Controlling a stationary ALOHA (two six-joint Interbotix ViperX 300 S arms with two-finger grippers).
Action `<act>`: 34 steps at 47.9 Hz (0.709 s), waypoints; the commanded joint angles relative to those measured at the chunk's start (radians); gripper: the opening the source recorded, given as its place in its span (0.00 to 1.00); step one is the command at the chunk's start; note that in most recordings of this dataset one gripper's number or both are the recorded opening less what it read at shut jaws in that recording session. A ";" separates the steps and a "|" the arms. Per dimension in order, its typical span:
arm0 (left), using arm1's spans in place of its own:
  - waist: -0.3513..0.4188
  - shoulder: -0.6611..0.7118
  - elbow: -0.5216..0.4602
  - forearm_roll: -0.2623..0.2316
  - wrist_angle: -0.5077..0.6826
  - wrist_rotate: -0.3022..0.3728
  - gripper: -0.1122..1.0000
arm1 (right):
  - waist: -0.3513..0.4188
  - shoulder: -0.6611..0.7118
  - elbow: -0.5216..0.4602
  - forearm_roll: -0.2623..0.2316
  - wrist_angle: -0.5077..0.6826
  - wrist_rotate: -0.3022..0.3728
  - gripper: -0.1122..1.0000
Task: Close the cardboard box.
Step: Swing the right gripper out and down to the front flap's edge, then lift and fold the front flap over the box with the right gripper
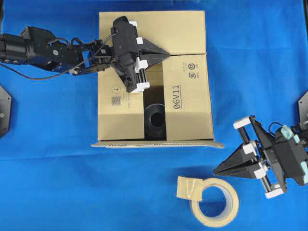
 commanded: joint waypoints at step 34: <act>-0.012 -0.029 -0.002 -0.002 0.003 -0.006 0.10 | -0.316 0.000 0.009 0.031 0.051 0.002 0.11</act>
